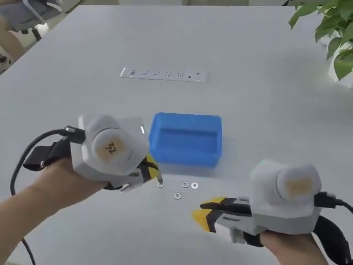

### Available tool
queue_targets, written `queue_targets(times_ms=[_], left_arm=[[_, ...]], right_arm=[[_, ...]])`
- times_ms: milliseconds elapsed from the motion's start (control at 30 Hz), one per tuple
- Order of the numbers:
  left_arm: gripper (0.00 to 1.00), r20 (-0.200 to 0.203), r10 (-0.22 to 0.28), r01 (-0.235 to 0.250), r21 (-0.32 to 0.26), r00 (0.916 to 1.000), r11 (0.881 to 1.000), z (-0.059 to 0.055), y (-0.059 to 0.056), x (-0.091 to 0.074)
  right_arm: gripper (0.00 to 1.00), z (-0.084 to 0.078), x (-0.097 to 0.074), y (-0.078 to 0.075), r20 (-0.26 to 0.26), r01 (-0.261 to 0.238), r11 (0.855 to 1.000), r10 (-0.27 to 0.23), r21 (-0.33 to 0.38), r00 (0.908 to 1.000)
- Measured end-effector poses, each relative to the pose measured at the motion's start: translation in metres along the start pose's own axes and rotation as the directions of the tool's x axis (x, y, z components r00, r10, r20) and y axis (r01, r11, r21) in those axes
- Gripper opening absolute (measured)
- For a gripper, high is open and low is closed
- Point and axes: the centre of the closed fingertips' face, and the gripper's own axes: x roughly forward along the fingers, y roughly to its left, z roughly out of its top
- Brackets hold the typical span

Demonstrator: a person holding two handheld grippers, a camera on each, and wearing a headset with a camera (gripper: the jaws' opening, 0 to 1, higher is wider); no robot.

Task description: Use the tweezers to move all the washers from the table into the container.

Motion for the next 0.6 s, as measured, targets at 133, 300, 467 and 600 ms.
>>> queue_targets(times_ms=[133, 300, 467, 600], left_arm=[[0.0, -0.001, -0.024, 0.024, -0.006, 0.9997, 1.0, -0.003, -0.004, 0.006], [0.0, 0.013, -0.015, 0.016, -0.004, 0.9998, 1.0, -0.004, 0.0, 0.007], [0.0, 0.028, -0.036, 0.037, -0.041, 0.999, 0.998, -0.002, -0.001, 0.007], [0.0, 0.031, -0.035, 0.037, -0.035, 0.9989, 0.999, -0.001, -0.001, 0.008]], right_arm=[[0.1, 0.0, 0.002, 0.002, -0.004, -0.006, 1.0, 0.006, -0.002, 1.0], [0.11, 0.002, 0.006, 0.006, -0.006, -0.02, 1.0, 0.02, -0.008, 0.9998], [0.11, 0.01, 0.012, 0.011, -0.007, -0.048, 0.997, 0.048, -0.057, 0.9988], [0.14, 0.026, 0.026, 0.01, -0.045, -0.094, 0.979, 0.087, -0.18, 0.9952]])
